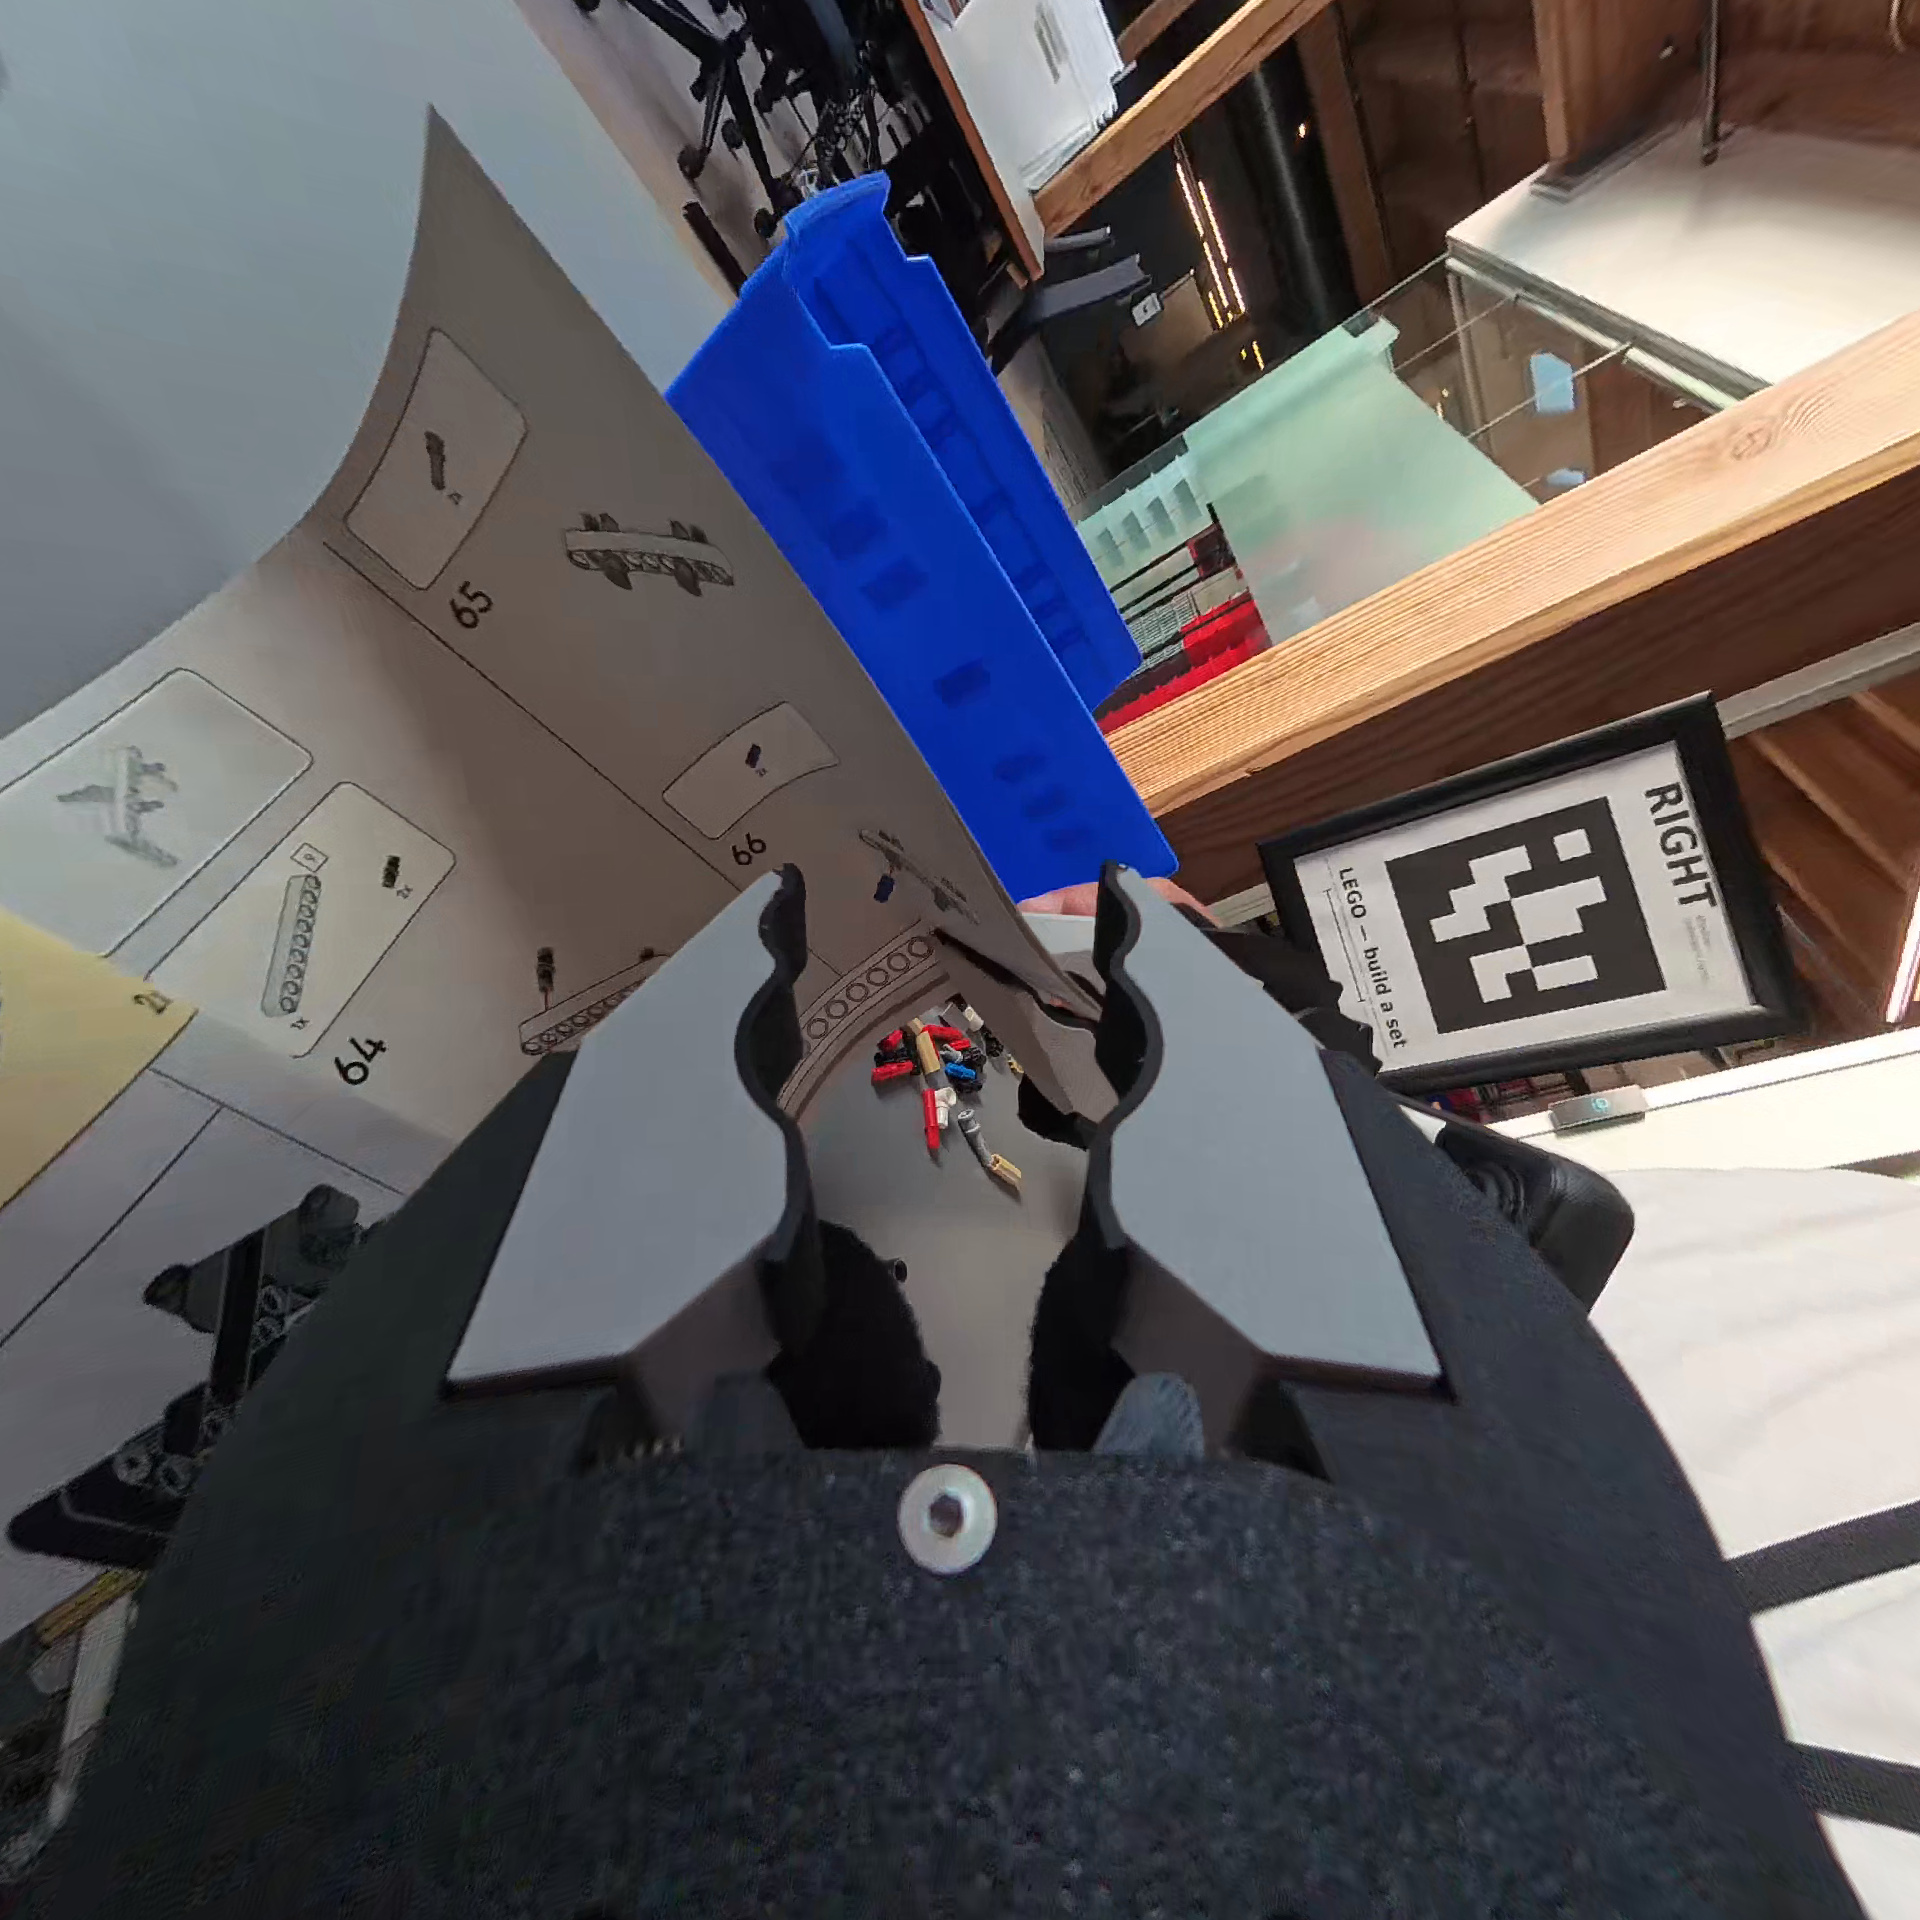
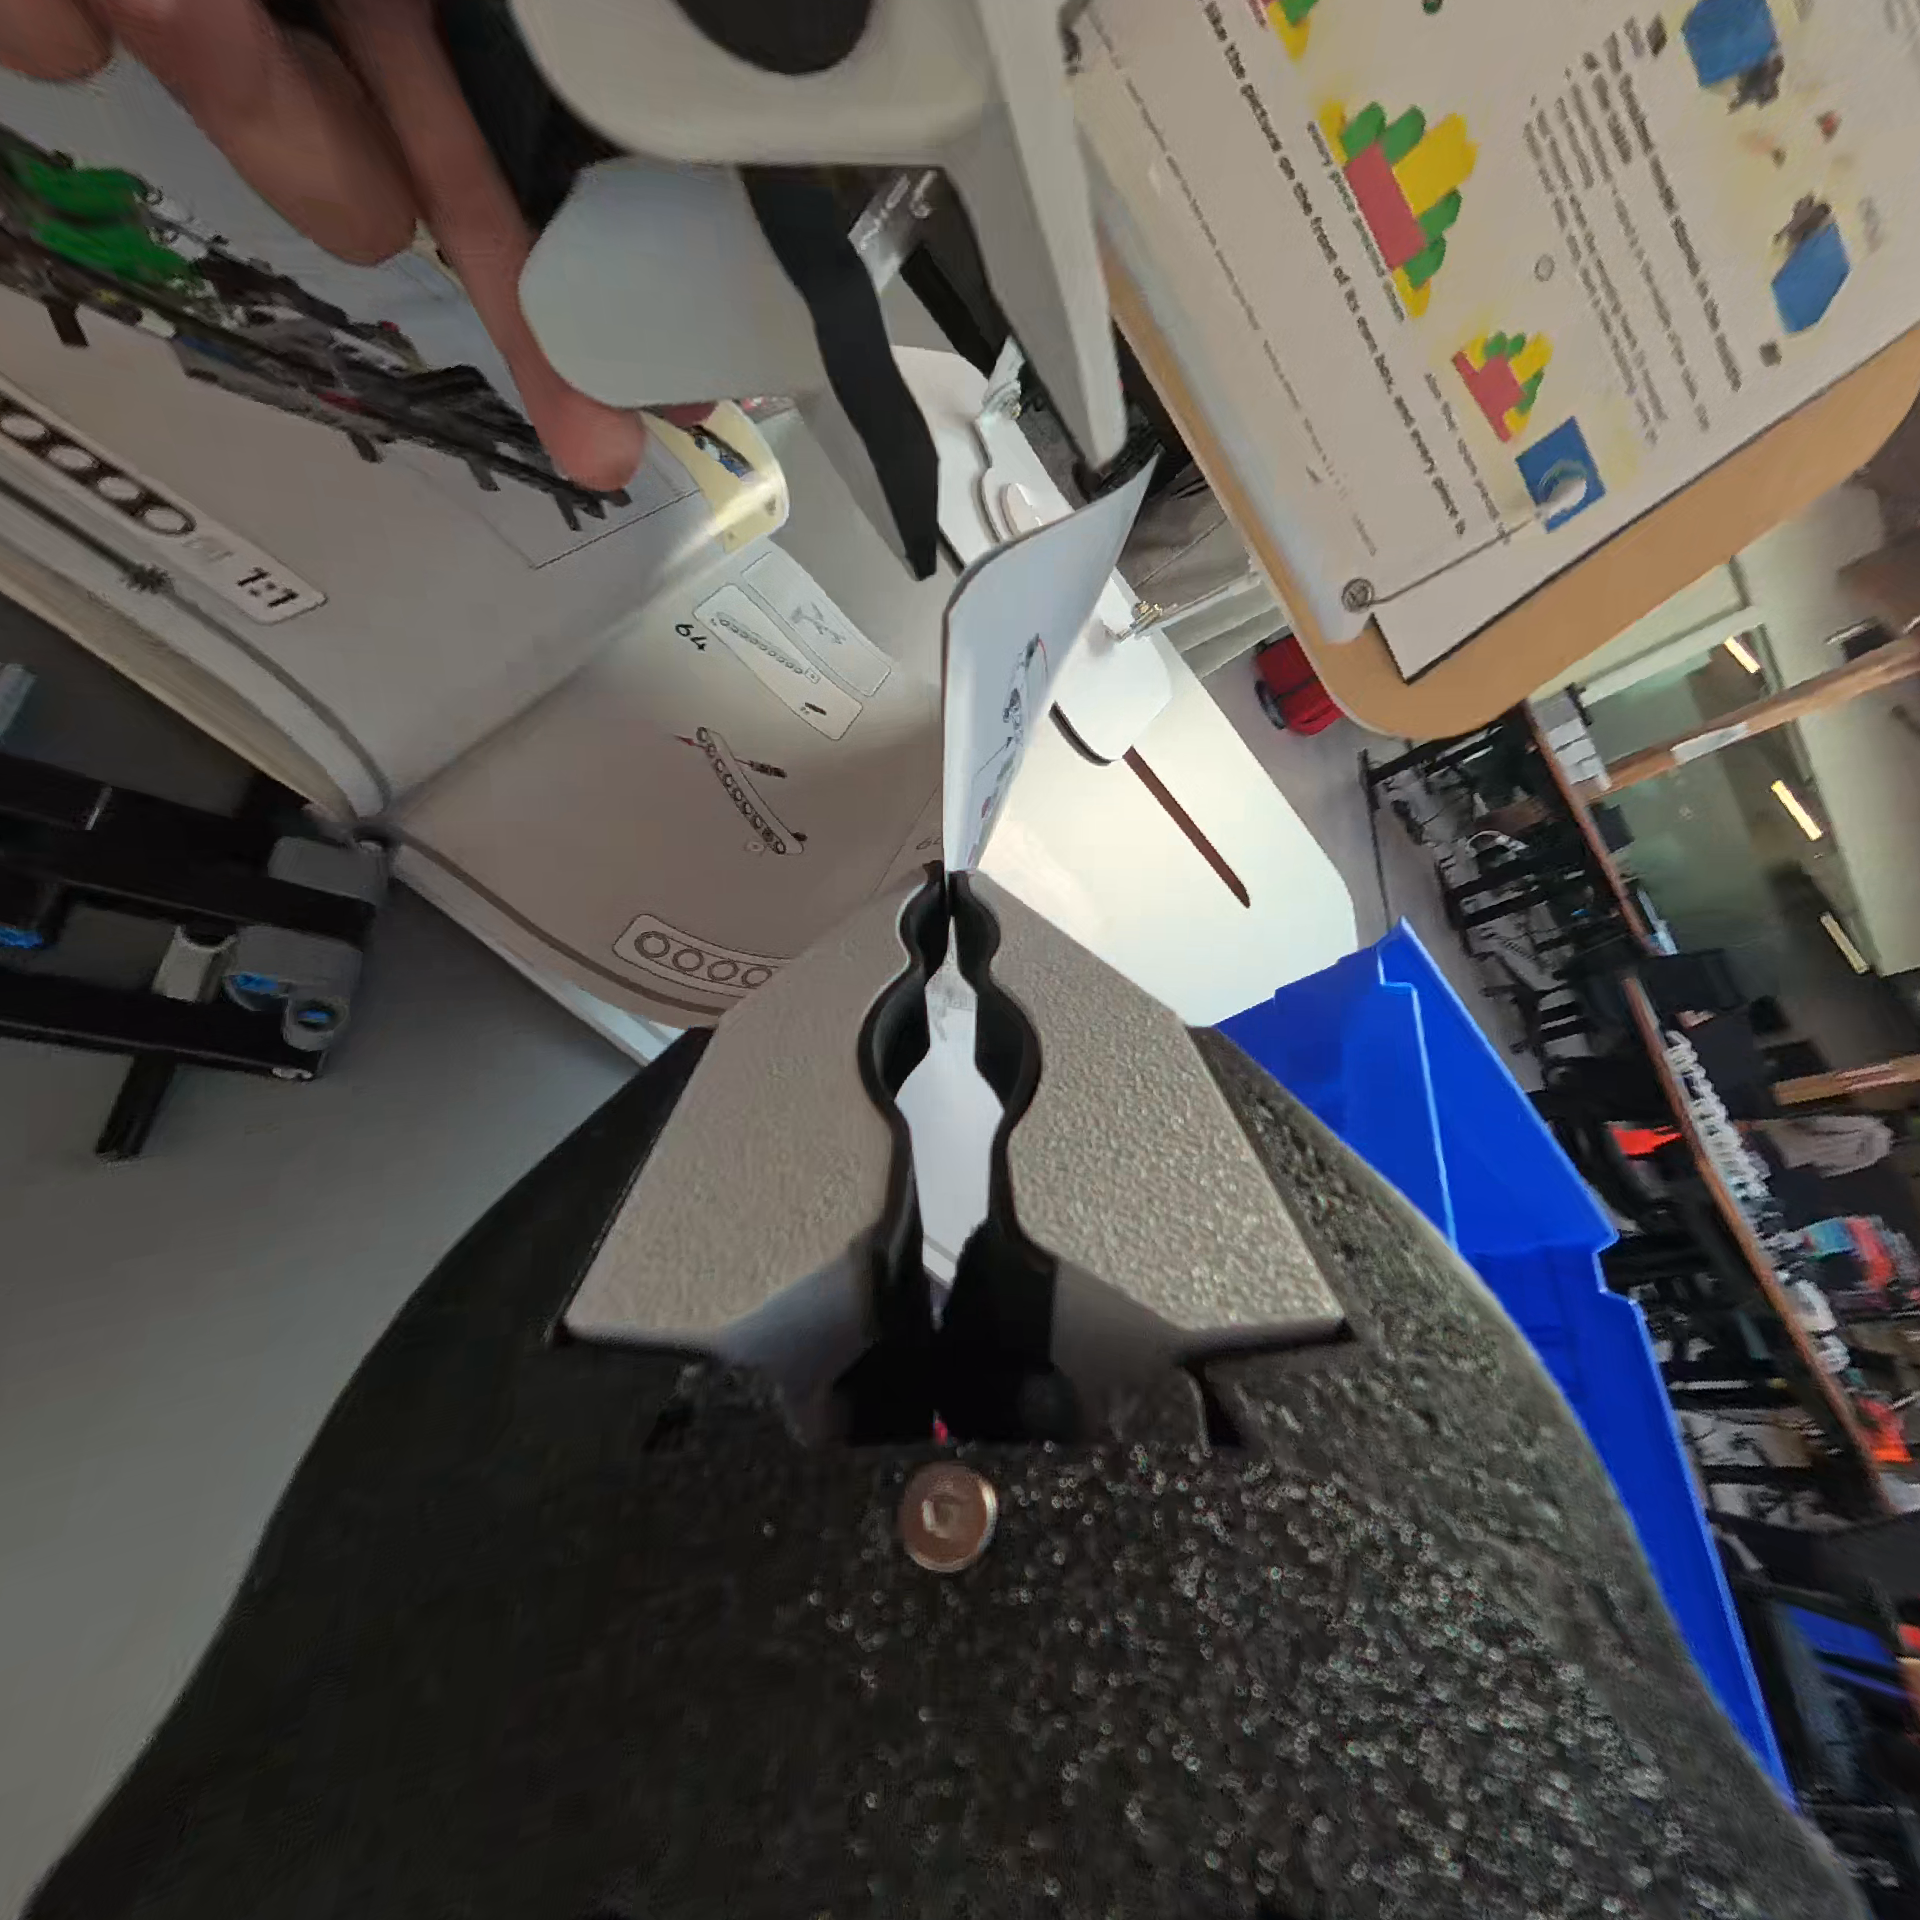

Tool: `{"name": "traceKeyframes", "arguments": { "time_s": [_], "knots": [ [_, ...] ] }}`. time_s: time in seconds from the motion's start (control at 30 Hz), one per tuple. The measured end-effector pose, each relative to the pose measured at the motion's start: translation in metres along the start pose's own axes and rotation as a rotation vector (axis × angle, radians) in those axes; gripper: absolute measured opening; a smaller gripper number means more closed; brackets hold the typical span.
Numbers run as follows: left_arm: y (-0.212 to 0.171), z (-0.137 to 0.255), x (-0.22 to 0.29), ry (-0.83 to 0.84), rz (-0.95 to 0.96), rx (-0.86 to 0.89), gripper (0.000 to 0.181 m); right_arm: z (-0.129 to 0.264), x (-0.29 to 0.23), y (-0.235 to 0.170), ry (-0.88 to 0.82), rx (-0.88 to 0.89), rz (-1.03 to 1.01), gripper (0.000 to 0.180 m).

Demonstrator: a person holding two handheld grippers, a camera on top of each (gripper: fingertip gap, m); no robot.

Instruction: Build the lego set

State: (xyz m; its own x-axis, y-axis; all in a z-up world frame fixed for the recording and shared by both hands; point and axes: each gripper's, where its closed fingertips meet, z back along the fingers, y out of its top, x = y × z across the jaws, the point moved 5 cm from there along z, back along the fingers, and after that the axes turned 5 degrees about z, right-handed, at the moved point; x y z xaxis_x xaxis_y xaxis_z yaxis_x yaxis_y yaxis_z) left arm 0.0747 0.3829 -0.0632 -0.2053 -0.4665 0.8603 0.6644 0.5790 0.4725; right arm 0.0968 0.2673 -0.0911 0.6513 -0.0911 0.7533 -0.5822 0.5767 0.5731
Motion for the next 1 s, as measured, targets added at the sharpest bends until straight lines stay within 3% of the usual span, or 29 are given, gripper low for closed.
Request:
{"name": "traceKeyframes", "arguments": {
  "time_s": [0.17,0.2,0.27,0.33,0.43,0.53,0.63,0.73,0.83,1.0],
  "knots": [
    [-0.004,0.007,-0.008,-0.014,0.045,0.030,0.016,0.003,-0.016,0.014,-0.022,0.018,0.159,0.002],
    [-0.005,0.008,-0.008,-0.014,0.040,0.029,0.001,0.004,-0.018,0.016,-0.007,0.030,0.157,0.006],
    [-0.006,0.009,-0.011,0.011,-0.002,0.037,0.000,0.008,-0.024,0.018,0.078,0.054,0.113,0.013],
    [-0.003,0.012,-0.012,0.013,-0.034,0.059,0.000,0.020,-0.027,0.019,0.240,0.082,-0.033,0.044],
    [0.000,0.015,-0.009,-0.027,-0.039,0.094,0.000,0.033,0.005,0.026,0.412,0.180,-0.468,0.063],
    [0.000,0.013,-0.002,-0.047,-0.085,0.101,0.000,0.011,0.034,0.026,0.620,0.233,-0.771,0.082],
    [-0.003,0.006,0.004,-0.063,-0.119,0.101,0.000,-0.022,0.028,0.027,0.842,0.191,-0.891,0.097],
    [-0.003,0.002,0.009,-0.071,-0.135,0.106,0.000,-0.038,0.014,0.024,0.971,0.153,-0.992,0.091],
    [-0.003,0.003,0.013,-0.092,-0.144,0.101,0.000,-0.040,0.019,0.019,0.968,0.240,-1.079,0.053],
    [-0.002,0.008,0.016,-0.108,-0.160,0.086,0.007,-0.042,0.024,0.011,0.973,0.276,-1.097,0.030]
  ]
}}
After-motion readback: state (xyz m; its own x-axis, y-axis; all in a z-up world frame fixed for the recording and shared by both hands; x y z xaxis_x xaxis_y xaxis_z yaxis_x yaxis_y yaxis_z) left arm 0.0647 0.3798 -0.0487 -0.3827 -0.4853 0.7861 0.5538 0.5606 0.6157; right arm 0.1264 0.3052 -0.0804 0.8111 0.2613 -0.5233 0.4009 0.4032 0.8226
